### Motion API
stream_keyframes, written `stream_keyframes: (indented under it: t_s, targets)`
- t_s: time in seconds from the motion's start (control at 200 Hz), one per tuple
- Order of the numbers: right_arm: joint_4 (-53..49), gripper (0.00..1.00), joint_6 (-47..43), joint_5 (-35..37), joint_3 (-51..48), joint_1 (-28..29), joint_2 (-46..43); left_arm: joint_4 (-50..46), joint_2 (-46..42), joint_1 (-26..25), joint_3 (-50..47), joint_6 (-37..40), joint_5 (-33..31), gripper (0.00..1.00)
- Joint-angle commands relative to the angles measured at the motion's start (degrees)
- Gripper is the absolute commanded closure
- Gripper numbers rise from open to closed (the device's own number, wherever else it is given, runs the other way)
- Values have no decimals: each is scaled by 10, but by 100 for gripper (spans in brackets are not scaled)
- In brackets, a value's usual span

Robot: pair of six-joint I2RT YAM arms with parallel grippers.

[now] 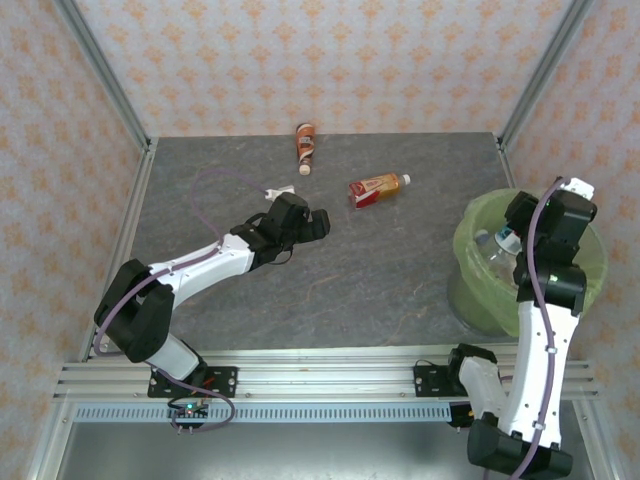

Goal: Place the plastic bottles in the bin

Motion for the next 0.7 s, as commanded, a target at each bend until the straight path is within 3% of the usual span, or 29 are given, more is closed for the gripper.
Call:
stream_keyframes:
  t_s: [0.0,0.43,0.696]
  targets:
    - [36,49,0,-36,-47,8,-15,15,3,5,6,0,1,0]
    - [53,48,23,-8,-136,47,-29,22,21,5,15,1,19,0]
    - [57,23,40,-58,-98,48,-56,17,31,4,27,1,26,0]
